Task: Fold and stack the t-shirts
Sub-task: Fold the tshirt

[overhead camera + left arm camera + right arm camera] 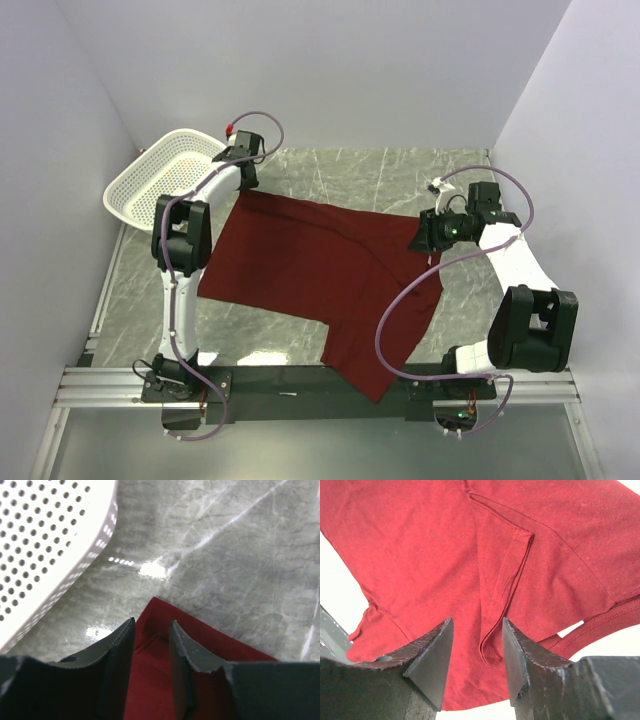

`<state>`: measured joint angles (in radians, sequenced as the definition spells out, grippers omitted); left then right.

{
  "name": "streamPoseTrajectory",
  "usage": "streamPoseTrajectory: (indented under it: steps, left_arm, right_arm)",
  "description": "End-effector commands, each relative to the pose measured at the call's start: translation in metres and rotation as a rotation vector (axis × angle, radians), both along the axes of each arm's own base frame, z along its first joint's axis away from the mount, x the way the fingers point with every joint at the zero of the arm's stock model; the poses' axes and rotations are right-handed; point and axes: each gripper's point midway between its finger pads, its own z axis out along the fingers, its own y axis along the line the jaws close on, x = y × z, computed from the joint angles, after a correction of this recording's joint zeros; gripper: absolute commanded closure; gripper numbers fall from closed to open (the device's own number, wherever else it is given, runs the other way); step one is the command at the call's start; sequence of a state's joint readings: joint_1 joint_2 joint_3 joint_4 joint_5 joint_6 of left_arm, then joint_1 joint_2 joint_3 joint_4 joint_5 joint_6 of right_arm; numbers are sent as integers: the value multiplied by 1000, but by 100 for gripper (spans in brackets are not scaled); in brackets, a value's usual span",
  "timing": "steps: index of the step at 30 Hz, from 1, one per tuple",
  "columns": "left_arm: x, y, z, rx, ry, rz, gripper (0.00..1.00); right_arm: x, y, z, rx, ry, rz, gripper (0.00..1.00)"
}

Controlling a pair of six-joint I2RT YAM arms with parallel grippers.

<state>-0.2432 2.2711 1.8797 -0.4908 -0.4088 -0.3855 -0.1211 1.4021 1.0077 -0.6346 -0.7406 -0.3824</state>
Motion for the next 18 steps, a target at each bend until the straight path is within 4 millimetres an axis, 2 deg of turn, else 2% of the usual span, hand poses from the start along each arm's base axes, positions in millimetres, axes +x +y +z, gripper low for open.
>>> streamPoseTrajectory:
  steps: [1,11,14,15,17,18]
  left_arm:
    - [5,-12,7,-19,-10,-65,61]
    - [3,-12,-4,-38,22,-84,62]
    - [4,-11,-4,-43,23,-85,73]
    - [3,-11,-4,-40,25,-85,80]
    - [3,-10,-2,-46,19,-85,88]
    - [2,-11,-1,-51,21,-90,95]
  right_arm:
    - [5,-1,11,-12,-55,-5,49]
    - [5,-1,11,-14,-55,-4,49]
    - [5,-1,12,-14,-60,-6,49]
    - [5,-1,13,-14,-61,-6,49]
    - [5,-1,13,-14,-61,-6,49]
    - [5,-1,12,-15,-59,-7,49]
